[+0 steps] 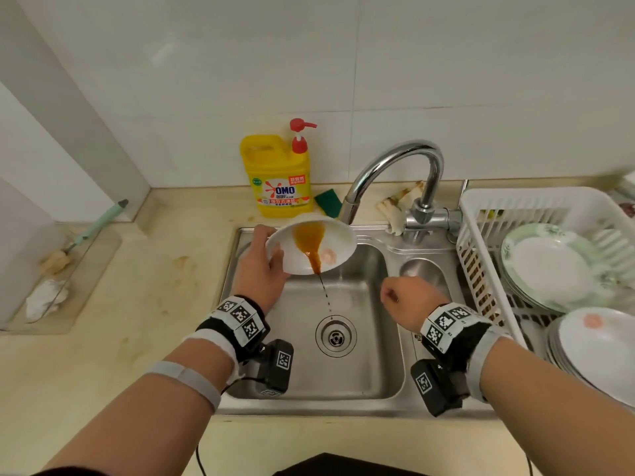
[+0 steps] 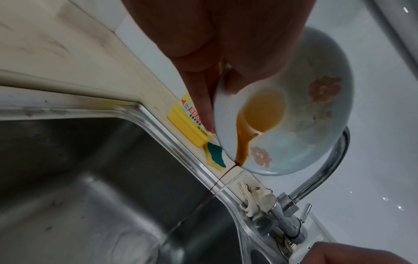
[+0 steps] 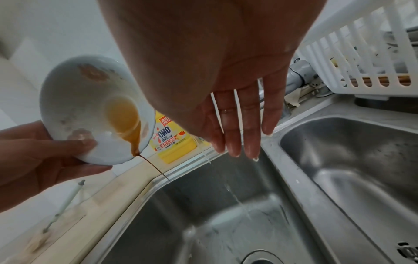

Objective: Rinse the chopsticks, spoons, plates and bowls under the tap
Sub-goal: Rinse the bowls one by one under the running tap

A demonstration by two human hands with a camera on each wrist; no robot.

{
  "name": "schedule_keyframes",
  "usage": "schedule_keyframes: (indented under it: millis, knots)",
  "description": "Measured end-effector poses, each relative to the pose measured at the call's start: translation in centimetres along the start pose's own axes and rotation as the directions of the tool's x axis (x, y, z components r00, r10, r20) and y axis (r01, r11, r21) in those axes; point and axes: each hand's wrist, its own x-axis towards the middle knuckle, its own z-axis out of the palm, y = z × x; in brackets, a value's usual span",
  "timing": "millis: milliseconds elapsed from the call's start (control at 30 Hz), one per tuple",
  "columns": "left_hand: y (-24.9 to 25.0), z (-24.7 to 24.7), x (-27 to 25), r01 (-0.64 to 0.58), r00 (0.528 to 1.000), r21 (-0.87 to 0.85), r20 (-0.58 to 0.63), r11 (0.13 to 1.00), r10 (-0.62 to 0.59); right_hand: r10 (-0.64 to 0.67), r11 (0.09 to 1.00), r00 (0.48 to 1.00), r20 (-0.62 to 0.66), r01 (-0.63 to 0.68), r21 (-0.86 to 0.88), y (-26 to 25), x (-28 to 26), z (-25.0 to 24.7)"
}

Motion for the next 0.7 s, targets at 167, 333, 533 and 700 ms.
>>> schedule_keyframes:
  millis: [167,333,533,700]
  knots:
    - [1.0,0.7,-0.6,-0.074,0.997,0.054,0.027,0.996,0.073,-0.045,0.997,0.999,0.008,0.044,0.056,1.4,0.8,-0.4]
    - [1.8,1.0,-1.0,-0.065,0.998,0.059,0.001,0.996,0.065,-0.089,0.992,0.996,0.021,0.087,0.095,1.9,1.9,-0.5]
    - [0.9,0.8,-1.0,0.052,0.997,-0.086,-0.051,0.995,-0.056,-0.131,0.984,0.991,0.005,0.130,0.121,1.5,3.1,0.1]
    - [-0.8,-0.1,0.1,0.148,0.988,-0.196,-0.020,0.969,-0.155,-0.117,0.982,0.993,0.005,0.115,0.150,0.0,4.2,-0.3]
